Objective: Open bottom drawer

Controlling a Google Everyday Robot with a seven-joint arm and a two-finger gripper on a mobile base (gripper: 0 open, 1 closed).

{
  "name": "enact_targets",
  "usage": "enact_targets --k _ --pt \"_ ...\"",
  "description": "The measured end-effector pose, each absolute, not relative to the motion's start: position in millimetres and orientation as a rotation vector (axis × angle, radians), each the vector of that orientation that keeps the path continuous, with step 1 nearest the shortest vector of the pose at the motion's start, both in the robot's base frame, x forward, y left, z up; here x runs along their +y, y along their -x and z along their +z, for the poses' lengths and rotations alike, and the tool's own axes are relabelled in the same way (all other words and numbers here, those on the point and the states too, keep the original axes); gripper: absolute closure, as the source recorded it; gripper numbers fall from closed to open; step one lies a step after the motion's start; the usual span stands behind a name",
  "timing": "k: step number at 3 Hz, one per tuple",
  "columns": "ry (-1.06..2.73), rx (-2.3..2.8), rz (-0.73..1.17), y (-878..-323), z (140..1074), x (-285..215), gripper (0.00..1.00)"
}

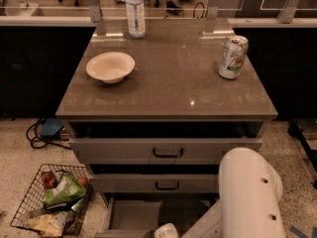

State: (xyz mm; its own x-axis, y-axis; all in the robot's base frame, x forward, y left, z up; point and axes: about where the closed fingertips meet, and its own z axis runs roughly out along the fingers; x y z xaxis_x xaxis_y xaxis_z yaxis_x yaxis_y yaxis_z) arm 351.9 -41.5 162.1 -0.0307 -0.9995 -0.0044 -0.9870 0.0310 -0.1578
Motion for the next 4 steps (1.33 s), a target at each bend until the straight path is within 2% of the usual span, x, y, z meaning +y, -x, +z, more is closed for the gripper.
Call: enact_targets --k 3,4 --pt "2.119 2.131 -0.226 -329.5 166.1 -42.4 1.00" --pt "2.118 2.131 -0.226 -329.4 163.7 -42.5 0.82"
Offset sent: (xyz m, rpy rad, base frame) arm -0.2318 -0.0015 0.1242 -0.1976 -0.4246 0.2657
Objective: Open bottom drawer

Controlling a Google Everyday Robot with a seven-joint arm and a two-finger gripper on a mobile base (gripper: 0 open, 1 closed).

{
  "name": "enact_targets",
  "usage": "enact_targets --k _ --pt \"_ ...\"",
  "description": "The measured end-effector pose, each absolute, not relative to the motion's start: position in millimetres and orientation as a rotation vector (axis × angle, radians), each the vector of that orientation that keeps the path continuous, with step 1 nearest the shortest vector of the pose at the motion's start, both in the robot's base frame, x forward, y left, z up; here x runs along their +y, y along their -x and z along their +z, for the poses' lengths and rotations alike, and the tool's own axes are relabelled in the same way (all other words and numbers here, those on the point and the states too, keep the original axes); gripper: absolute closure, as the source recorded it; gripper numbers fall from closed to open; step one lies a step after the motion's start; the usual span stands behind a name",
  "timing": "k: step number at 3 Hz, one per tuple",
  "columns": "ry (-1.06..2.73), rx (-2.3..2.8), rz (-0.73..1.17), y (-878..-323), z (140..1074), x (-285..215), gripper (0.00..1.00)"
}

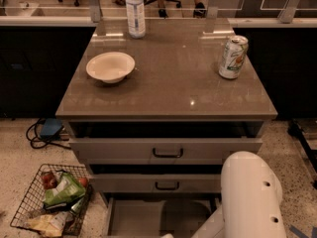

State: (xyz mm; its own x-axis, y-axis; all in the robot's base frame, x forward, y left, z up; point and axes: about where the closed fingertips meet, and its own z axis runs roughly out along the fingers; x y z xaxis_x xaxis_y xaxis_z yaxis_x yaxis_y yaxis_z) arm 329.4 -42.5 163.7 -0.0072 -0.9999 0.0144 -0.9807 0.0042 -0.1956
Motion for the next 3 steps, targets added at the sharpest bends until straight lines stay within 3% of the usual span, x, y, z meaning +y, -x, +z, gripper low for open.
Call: enact_targets --k 3 --pt "2.122 2.133 -0.223 -327.2 162.0 -42.9 0.12"
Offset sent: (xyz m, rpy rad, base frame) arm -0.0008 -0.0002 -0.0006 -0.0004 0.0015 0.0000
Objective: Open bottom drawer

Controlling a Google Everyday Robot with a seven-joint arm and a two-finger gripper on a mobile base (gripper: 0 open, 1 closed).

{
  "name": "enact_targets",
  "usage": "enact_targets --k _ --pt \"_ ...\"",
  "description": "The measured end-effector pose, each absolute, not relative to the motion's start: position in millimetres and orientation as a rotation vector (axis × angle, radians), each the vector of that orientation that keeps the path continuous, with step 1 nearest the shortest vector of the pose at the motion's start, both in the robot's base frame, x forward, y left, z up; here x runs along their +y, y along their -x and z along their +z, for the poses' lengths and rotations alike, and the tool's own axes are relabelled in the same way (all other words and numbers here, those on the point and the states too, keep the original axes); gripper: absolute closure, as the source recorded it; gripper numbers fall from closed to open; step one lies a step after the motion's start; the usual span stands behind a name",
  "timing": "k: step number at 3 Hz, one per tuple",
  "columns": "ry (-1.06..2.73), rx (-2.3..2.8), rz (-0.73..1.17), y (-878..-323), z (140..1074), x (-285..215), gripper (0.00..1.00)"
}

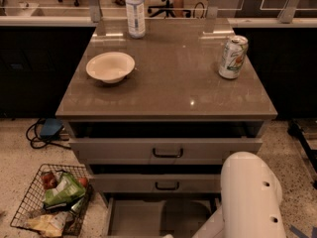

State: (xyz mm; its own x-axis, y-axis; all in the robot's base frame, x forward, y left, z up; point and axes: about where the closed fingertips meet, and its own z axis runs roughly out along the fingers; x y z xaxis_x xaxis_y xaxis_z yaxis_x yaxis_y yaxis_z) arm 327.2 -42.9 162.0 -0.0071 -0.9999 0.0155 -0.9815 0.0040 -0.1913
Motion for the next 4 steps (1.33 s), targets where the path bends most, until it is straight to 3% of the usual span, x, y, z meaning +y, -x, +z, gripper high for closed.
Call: enact_targets --k 1,2,4 --pt "2.122 2.134 -0.222 -327.2 161.8 -43.4 0.00" --pt "2.122 2.134 -0.222 -327.2 161.8 -43.4 0.00" --pt "2.061 2.068 -0.404 -373.2 221.0 -69.7 0.00"
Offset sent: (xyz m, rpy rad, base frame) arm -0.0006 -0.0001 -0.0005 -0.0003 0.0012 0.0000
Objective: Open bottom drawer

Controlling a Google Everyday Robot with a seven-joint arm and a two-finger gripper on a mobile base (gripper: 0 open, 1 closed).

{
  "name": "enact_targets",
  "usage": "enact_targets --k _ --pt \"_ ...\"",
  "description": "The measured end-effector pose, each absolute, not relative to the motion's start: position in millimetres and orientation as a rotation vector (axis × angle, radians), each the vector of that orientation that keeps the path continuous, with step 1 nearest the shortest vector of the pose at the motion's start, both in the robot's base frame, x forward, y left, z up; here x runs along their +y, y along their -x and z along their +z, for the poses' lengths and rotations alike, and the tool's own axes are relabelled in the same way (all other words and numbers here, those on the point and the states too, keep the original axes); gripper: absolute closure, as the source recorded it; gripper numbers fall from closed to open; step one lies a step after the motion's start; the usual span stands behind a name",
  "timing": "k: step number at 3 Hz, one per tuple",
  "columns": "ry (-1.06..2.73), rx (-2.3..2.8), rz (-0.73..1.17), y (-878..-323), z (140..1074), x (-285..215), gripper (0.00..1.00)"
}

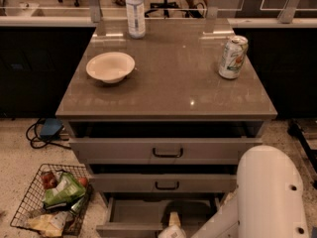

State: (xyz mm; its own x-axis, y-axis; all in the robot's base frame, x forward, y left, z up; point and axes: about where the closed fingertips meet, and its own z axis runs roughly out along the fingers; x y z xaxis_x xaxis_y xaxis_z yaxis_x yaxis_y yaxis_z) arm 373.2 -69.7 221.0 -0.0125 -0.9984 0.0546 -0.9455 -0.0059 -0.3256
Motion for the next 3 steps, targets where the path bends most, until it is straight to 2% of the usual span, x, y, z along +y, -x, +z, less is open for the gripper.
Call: enact_targets --k 2,3 --pt "1.967 2.008 -0.524 -408.9 277.7 -100.4 0.00" --pt "1.967 2.008 -0.527 -410.1 278.1 -100.7 0.19"
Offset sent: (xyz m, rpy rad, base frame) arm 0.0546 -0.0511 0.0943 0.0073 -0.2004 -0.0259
